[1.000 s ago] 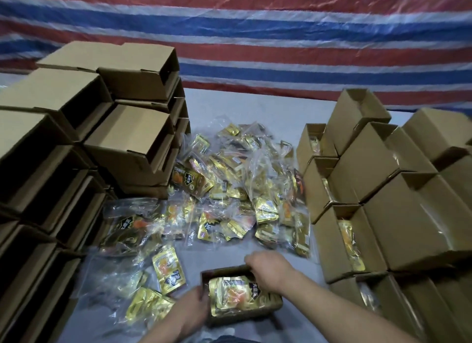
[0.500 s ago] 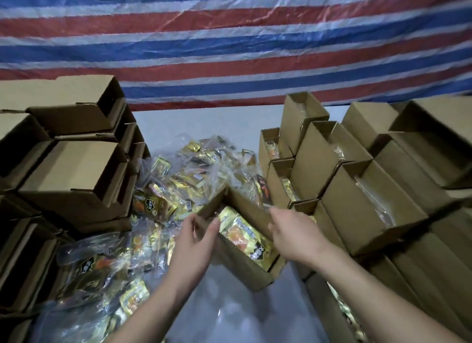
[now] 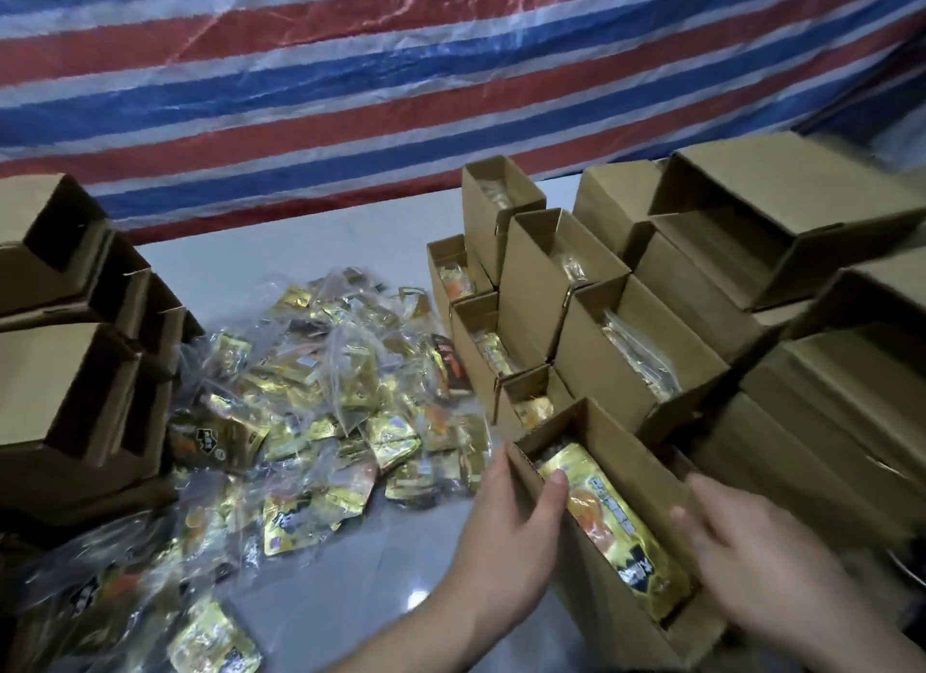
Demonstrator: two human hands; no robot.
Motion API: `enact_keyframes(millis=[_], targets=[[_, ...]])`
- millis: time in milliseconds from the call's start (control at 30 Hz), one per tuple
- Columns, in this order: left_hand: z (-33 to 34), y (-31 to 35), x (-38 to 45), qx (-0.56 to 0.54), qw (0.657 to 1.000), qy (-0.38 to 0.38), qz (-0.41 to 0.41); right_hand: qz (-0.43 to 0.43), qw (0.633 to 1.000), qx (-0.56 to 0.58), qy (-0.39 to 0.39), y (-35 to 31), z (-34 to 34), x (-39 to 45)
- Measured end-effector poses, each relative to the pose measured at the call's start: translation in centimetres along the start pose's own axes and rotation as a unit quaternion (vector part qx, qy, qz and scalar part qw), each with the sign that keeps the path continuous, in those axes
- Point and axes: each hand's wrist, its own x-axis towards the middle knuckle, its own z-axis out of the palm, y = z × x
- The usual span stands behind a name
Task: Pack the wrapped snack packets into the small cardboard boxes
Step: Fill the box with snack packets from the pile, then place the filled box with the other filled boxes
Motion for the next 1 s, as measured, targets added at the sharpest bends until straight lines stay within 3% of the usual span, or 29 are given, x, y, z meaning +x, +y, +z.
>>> enact_keyframes(millis=[233, 433, 633, 900, 1000], targets=[[7.1, 2.2, 1.7, -0.013, 0.994, -0.106, -0.033, 0.126, 0.991, 0.017, 0.046, 6.1, -0.2, -1.3], [10.3, 3.0, 3.0, -0.028, 0.985, -0.156, -0.066, 0.156, 0.979, 0.072, 0.114, 9.4, 0.4, -1.0], [12.3, 3.9, 5.2, -0.057, 0.990, -0.123, -0.037, 0.195, 0.964, 0.087, 0.156, 10.0, 0.2, 1.2], [13.5, 4.7, 6.8, -0.114, 0.981, -0.106, -0.112, 0.220, 0.949, 0.137, 0.177, 10.7, -0.2, 3.1], [13.7, 5.2, 7.1, -0.120, 0.982, -0.107, -0.103, 0.232, 0.943, 0.142, 0.190, 11.2, -0.3, 3.1]])
